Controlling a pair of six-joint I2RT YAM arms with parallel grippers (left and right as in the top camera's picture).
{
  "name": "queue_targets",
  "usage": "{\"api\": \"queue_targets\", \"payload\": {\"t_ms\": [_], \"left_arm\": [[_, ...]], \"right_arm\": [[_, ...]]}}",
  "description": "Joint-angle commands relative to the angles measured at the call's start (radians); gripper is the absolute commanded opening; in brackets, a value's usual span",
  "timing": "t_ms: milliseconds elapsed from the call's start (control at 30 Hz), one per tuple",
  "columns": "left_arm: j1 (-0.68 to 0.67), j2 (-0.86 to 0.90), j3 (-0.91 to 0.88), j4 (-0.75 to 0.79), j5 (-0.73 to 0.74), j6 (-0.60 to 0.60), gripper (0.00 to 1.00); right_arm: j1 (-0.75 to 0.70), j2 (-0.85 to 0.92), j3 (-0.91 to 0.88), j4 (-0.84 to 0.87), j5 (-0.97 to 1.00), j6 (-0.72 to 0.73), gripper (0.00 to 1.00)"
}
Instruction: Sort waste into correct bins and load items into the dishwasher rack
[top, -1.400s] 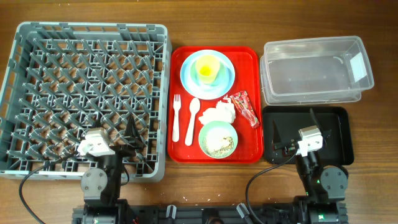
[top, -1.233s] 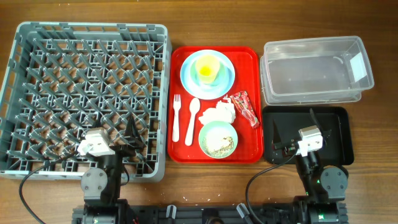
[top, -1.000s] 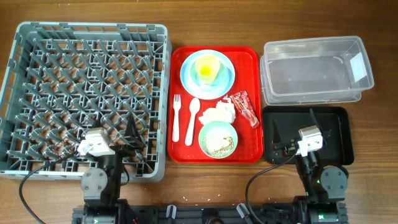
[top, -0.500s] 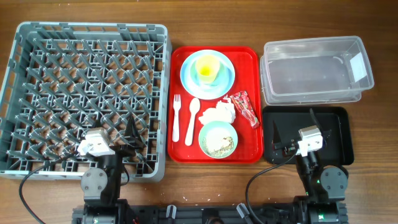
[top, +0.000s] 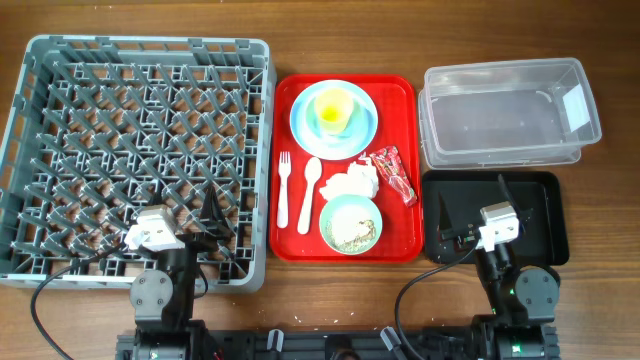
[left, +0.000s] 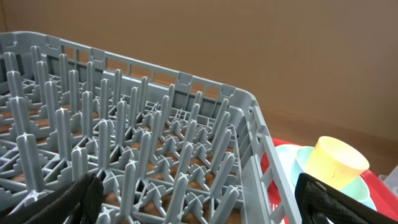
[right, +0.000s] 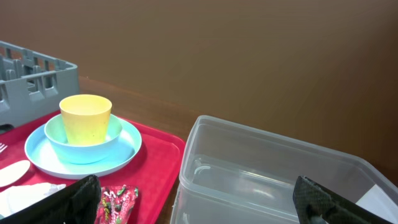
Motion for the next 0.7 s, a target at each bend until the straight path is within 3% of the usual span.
{"api": "queue_targets", "payload": {"t_ms": [0, 567, 667], "left_arm": [[-0.006, 0.002, -0.002, -0.004, 0.008, 0.016, 1.0], [-0.006, 0.002, -0.002, 0.02, 0.047, 0.014, 1.0], [-0.007, 0.002, 0.017, 0.206, 0.197, 0.004, 1.0]], "right_arm": [[-0.003, -0.007, -0.001, 0.004, -0.012, -0.005, 1.0], [-0.003, -0.007, -0.001, 0.004, -0.012, -0.005, 1.0], [-0.003, -0.007, -0.001, 0.004, -0.011, -0.005, 1.0]]}}
